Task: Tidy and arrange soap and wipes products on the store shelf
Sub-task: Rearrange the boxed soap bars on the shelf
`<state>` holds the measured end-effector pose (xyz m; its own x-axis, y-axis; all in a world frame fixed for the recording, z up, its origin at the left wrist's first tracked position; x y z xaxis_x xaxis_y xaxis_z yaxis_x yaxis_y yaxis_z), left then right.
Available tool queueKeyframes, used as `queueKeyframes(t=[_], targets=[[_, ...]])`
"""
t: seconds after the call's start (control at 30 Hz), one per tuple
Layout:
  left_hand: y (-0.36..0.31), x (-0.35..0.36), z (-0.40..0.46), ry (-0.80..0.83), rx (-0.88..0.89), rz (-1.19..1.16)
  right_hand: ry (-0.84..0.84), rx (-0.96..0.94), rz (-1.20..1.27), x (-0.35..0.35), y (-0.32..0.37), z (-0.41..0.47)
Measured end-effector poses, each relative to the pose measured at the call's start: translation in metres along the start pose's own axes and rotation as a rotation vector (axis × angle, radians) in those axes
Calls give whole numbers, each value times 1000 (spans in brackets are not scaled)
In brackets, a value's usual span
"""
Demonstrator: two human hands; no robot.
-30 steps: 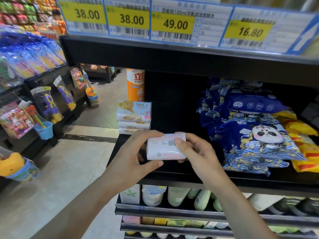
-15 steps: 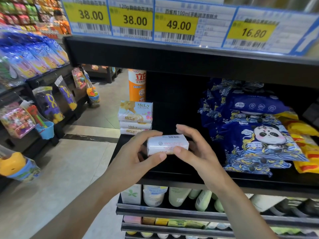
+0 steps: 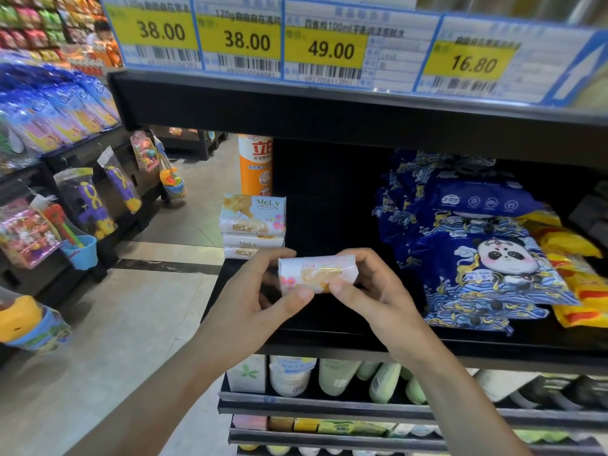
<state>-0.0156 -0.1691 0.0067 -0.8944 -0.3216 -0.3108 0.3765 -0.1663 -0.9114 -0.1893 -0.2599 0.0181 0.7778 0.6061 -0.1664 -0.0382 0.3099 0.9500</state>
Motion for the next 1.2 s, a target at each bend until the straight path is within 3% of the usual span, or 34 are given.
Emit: queueKeyframes(t=[0.23,0.33,0.43,0.5,0.6,0.7,0.8,0.93,1.03,1.2], targets=[[10,0,1,-17,-48,-82,-56,37,-77,5,-1,-1],[12,1,3,-19,-56,-90,-94,-65,-340,8,7,-6],[12,2,5,-17,-76,-123,17,-235,-656,23,16,-11],[11,2,6,-24,-88,-144,50,-257,-747,26,16,-12],[6,-3,4,-65,-65,-94,-42,-244,-799,18,16,-9],[-3,-17,-4,-188,36,35,-172,-133,-870,5,5,11],[-25,-31,-4,-263,230,306,-281,101,-952,-10,-17,49],[-49,-48,14,-319,520,735,-213,462,-1127,-16,-40,111],[-47,-60,34,-306,484,950,-175,596,-1230,-9,-42,149],[-37,-63,51,-200,436,1037,-221,539,-1230,15,-44,184]])
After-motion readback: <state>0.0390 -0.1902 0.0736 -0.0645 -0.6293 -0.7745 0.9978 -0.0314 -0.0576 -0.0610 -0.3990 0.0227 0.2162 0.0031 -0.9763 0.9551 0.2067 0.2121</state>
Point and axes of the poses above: each hand's wrist, its own z-axis towards the middle knuckle, its own x-axis out of the palm, y = z × x, the point moved 7 cm from there along z, towards the middle knuckle, and after that the axes turned 3 degrees about -z, right-handed, at the moved point
